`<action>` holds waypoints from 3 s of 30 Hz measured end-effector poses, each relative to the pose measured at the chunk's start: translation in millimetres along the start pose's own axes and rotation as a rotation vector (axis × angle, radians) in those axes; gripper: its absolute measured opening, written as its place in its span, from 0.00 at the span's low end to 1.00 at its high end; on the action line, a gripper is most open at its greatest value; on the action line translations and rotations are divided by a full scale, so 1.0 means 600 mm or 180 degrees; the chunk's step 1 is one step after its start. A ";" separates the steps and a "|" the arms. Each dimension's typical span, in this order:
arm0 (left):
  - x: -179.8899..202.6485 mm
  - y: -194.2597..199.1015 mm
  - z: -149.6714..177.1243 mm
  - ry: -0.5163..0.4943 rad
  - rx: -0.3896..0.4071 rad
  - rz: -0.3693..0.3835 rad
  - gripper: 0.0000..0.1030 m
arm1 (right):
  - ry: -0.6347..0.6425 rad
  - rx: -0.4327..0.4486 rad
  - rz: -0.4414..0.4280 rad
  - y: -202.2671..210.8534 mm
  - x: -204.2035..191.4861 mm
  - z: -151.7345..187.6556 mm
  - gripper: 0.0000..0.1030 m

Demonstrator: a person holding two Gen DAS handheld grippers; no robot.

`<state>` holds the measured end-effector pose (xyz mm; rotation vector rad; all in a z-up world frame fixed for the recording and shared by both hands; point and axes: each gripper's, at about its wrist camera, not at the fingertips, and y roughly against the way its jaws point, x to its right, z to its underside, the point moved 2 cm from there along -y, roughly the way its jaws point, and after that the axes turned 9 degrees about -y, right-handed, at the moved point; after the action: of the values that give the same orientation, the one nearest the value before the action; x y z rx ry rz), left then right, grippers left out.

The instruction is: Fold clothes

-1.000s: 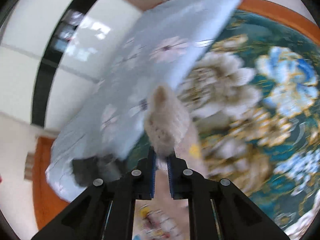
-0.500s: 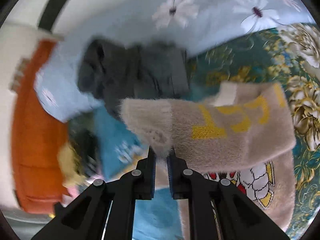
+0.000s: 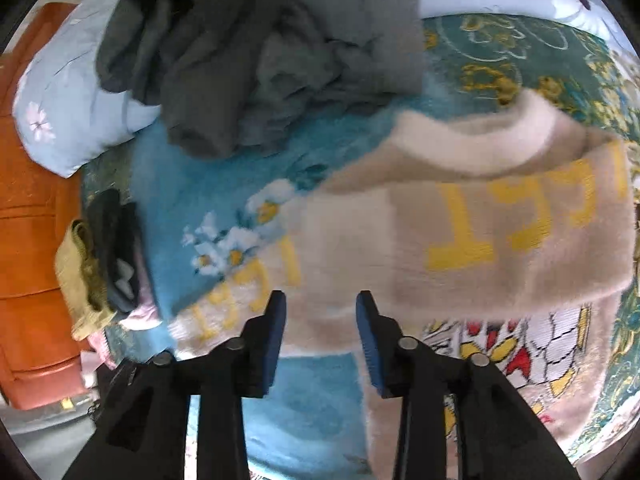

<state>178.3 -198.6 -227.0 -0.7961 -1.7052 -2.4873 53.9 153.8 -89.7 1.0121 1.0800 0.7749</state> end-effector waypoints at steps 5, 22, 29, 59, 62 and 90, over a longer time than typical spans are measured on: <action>-0.019 -0.021 -0.024 0.0251 0.0131 0.0048 0.65 | 0.0196 -0.0159 -0.0061 0.016 -0.009 0.046 0.48; 0.204 0.126 0.091 -0.1394 0.0739 0.0133 0.09 | -0.0092 0.0053 -0.0274 0.149 0.105 0.084 0.48; 0.399 0.174 0.271 -0.2711 0.0930 0.0184 0.09 | -0.0289 0.0182 -0.0645 0.207 0.210 0.127 0.48; 0.599 -0.251 0.733 -0.3980 -0.0167 -0.1063 0.55 | -0.1247 0.0337 -0.1180 0.284 0.736 0.148 0.51; 0.587 -0.207 0.719 -0.3909 -0.0244 -0.0759 0.62 | -0.1162 0.0271 -0.1192 0.268 0.710 0.148 0.51; 0.045 -0.181 0.535 -0.2710 -0.1007 -0.1139 0.34 | -0.1094 -0.0313 -0.0407 0.027 0.637 0.244 0.61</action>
<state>249.2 134.1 -222.3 -1.9656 -1.7556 -2.9311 309.1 460.8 -182.7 0.9420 0.7938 0.5215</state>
